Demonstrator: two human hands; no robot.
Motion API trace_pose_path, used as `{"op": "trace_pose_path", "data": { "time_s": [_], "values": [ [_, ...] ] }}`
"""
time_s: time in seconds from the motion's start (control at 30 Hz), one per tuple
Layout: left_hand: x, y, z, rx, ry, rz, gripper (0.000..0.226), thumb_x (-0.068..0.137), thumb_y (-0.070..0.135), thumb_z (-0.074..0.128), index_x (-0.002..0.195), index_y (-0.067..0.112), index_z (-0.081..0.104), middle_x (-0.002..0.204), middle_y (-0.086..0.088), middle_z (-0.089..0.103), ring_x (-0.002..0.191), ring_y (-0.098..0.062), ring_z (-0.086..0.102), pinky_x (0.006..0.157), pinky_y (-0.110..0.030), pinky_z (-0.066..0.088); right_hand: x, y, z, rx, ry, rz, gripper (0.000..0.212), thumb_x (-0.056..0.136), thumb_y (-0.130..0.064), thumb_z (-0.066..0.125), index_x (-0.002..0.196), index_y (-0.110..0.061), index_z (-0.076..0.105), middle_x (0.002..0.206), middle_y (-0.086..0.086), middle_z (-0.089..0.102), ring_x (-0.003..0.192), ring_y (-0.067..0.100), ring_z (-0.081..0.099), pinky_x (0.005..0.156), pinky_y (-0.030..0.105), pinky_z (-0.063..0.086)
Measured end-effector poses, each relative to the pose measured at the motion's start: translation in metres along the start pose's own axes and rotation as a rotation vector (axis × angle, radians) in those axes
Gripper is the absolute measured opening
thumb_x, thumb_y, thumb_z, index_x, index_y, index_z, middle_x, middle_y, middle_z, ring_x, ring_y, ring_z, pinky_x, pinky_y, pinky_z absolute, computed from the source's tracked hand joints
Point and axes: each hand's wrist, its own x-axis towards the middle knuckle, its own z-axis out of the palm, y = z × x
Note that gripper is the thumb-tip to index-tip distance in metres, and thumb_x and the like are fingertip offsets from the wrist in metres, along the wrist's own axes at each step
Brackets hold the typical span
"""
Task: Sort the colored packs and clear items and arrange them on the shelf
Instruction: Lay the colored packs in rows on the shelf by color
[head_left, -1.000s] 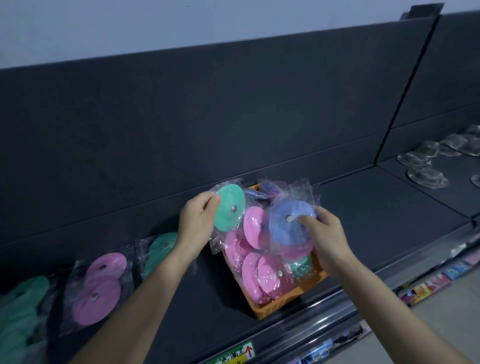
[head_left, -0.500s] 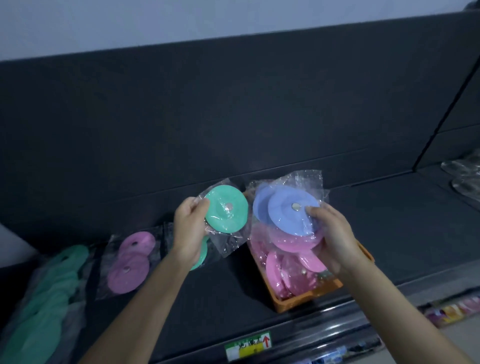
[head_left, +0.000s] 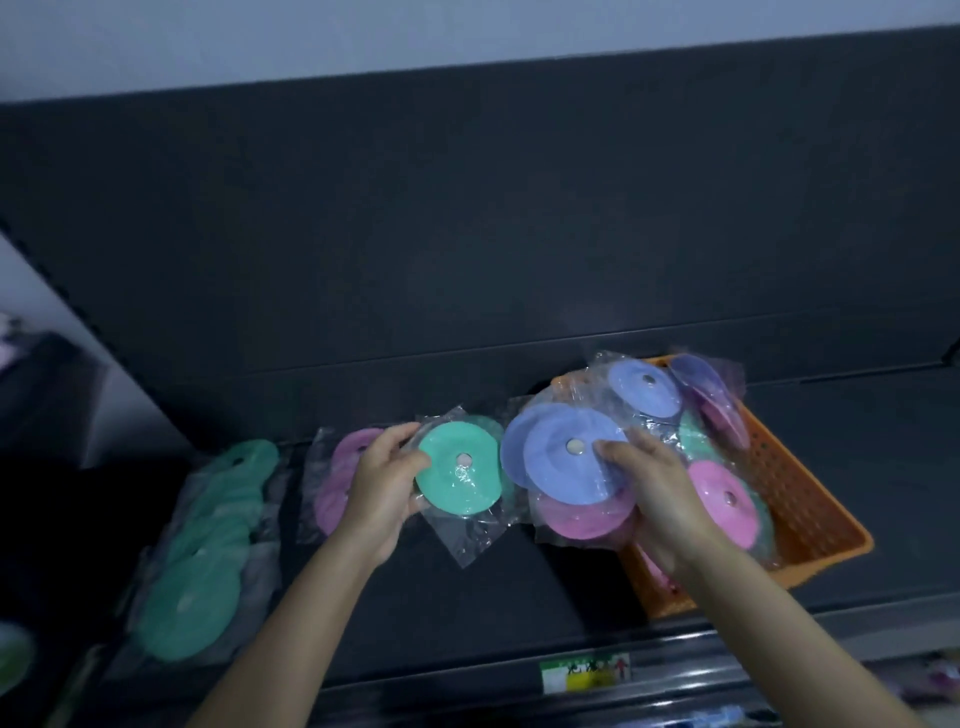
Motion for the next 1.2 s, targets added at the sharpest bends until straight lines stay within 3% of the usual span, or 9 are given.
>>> {"op": "trace_pose_path", "data": {
  "time_s": [0.13, 0.33, 0.5, 0.6, 0.7, 0.87, 1.0, 1.13, 1.2],
  "values": [
    [-0.006, -0.011, -0.033, 0.036, 0.057, -0.105, 0.018, 0.09, 0.004, 0.053, 0.091, 0.015, 0.067, 0.1, -0.007, 0.069, 0.093, -0.024, 0.065, 0.078, -0.045, 0.056, -0.001, 0.021, 0.025, -0.031, -0.018, 0.057, 0.014, 0.088, -0.003, 0.054, 0.094, -0.009, 0.065, 0.088, 0.012, 0.073, 0.077, 0.023, 0.069, 0.067, 0.033, 0.052],
    [-0.016, -0.023, -0.075, -0.034, 0.193, -0.083, 0.015, 0.093, 0.009, 0.053, 0.083, 0.012, 0.062, 0.084, -0.007, 0.064, 0.074, -0.016, 0.062, 0.055, -0.026, 0.056, -0.002, 0.047, 0.063, -0.05, -0.109, 0.118, 0.017, 0.088, -0.002, 0.054, 0.094, -0.01, 0.067, 0.089, 0.012, 0.073, 0.077, 0.023, 0.069, 0.066, 0.032, 0.054],
    [-0.031, -0.033, -0.12, -0.135, 0.331, -0.101, 0.013, 0.094, 0.007, 0.051, 0.084, 0.007, 0.06, 0.089, -0.013, 0.063, 0.077, -0.021, 0.061, 0.05, -0.027, 0.053, 0.001, 0.064, 0.089, -0.026, -0.14, 0.171, 0.014, 0.087, -0.001, 0.056, 0.094, -0.006, 0.067, 0.09, 0.017, 0.072, 0.076, 0.027, 0.069, 0.07, 0.038, 0.054],
    [-0.039, -0.041, -0.151, -0.157, 0.411, -0.107, 0.008, 0.093, 0.004, 0.051, 0.093, 0.003, 0.059, 0.103, -0.018, 0.062, 0.091, -0.028, 0.063, 0.061, -0.035, 0.056, 0.001, 0.076, 0.109, -0.063, -0.162, 0.194, 0.015, 0.087, -0.002, 0.055, 0.098, -0.005, 0.065, 0.093, 0.018, 0.072, 0.08, 0.028, 0.068, 0.075, 0.04, 0.051],
    [-0.047, -0.05, -0.178, -0.167, 0.456, -0.111, 0.024, 0.093, 0.002, 0.051, 0.116, 0.003, 0.053, 0.123, -0.015, 0.057, 0.109, -0.031, 0.06, 0.075, -0.04, 0.056, -0.003, 0.086, 0.127, -0.104, -0.211, 0.21, 0.015, 0.088, -0.003, 0.055, 0.099, -0.005, 0.065, 0.092, 0.014, 0.073, 0.079, 0.025, 0.068, 0.072, 0.037, 0.051],
    [-0.058, -0.062, -0.216, -0.179, 0.551, -0.07, 0.019, 0.094, -0.002, 0.048, 0.101, 0.014, 0.054, 0.105, -0.005, 0.06, 0.092, -0.018, 0.062, 0.06, -0.029, 0.054, -0.008, 0.099, 0.147, -0.137, -0.23, 0.235, 0.016, 0.088, -0.001, 0.054, 0.101, -0.001, 0.063, 0.092, 0.017, 0.072, 0.082, 0.029, 0.067, 0.074, 0.039, 0.051],
    [-0.058, -0.075, -0.239, 0.038, 0.62, -0.081, 0.02, 0.093, -0.001, 0.045, 0.102, 0.016, 0.051, 0.096, -0.001, 0.058, 0.093, -0.023, 0.059, 0.071, -0.033, 0.051, -0.008, 0.107, 0.154, -0.17, -0.225, 0.254, 0.014, 0.088, -0.003, 0.056, 0.1, -0.002, 0.063, 0.092, 0.017, 0.072, 0.081, 0.031, 0.067, 0.073, 0.04, 0.052],
    [-0.055, -0.086, -0.256, 0.435, 0.625, -0.075, 0.014, 0.092, 0.003, 0.048, 0.103, 0.011, 0.045, 0.09, -0.006, 0.059, 0.076, -0.017, 0.056, 0.054, -0.02, 0.035, -0.007, 0.116, 0.156, -0.194, -0.221, 0.262, 0.009, 0.087, -0.004, 0.057, 0.094, -0.005, 0.064, 0.085, 0.014, 0.073, 0.072, 0.026, 0.069, 0.064, 0.035, 0.053],
    [-0.056, -0.086, -0.259, 0.585, 0.605, -0.104, 0.031, 0.09, 0.009, 0.055, 0.117, 0.004, 0.042, 0.092, -0.009, 0.06, 0.072, -0.014, 0.055, 0.056, -0.024, 0.04, -0.006, 0.119, 0.156, -0.19, -0.225, 0.263, 0.01, 0.087, -0.004, 0.057, 0.093, -0.005, 0.065, 0.085, 0.014, 0.073, 0.071, 0.026, 0.07, 0.059, 0.032, 0.054]
  ]
}}
